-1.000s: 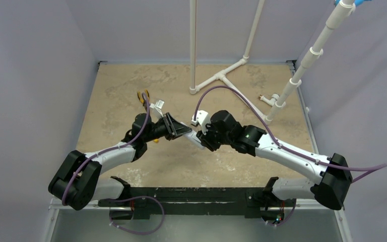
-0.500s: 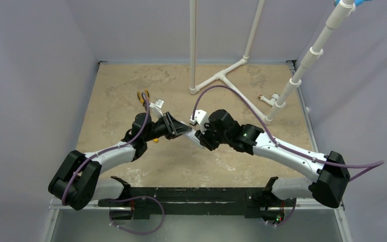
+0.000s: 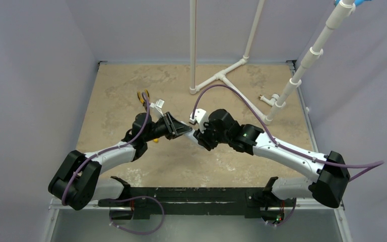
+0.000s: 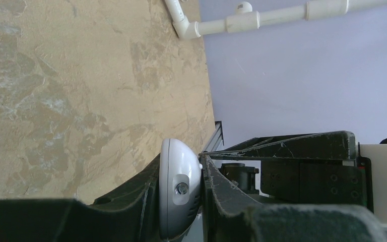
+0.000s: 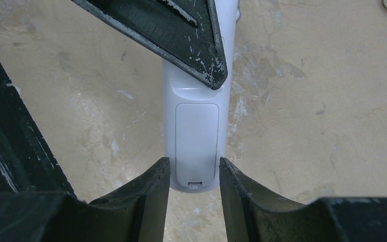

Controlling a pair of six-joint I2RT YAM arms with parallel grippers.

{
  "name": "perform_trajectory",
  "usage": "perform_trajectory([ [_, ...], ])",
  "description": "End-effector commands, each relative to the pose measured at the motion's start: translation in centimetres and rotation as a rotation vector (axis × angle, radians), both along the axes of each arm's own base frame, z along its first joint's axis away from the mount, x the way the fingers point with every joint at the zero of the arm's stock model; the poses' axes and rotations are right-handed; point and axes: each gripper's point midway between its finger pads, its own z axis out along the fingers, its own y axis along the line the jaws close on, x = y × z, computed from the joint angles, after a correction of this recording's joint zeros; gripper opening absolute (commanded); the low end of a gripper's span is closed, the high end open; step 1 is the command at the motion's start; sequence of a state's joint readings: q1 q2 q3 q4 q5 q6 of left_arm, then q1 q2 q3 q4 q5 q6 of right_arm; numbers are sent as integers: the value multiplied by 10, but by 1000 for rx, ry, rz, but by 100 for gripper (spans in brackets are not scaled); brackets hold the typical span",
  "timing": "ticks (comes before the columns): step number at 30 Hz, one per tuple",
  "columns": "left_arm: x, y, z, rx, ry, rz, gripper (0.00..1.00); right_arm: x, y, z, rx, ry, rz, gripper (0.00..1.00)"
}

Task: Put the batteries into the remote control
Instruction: Load the battery cover into the remote control.

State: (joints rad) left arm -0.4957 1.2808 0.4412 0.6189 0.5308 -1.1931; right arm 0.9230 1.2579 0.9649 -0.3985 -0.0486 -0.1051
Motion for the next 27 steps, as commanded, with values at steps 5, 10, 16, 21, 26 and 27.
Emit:
perform_trajectory([
  [5,3,-5,30,-50,-95,-11,0,5,15,28,86,-48,21,43],
  [10,3,-4,30,-50,-96,-9,0,5,14,32,96,-59,15,47],
  [16,2,-4,30,-51,-95,-7,0,6,13,51,163,-99,-4,60],
  [21,1,-3,32,-53,-99,-6,0,10,6,78,298,-133,-110,67],
  [26,0,-4,37,-55,-108,-14,0,31,-20,88,409,-81,-292,70],
  [27,0,-4,39,-59,-110,-18,0,37,-29,86,441,-48,-344,70],
])
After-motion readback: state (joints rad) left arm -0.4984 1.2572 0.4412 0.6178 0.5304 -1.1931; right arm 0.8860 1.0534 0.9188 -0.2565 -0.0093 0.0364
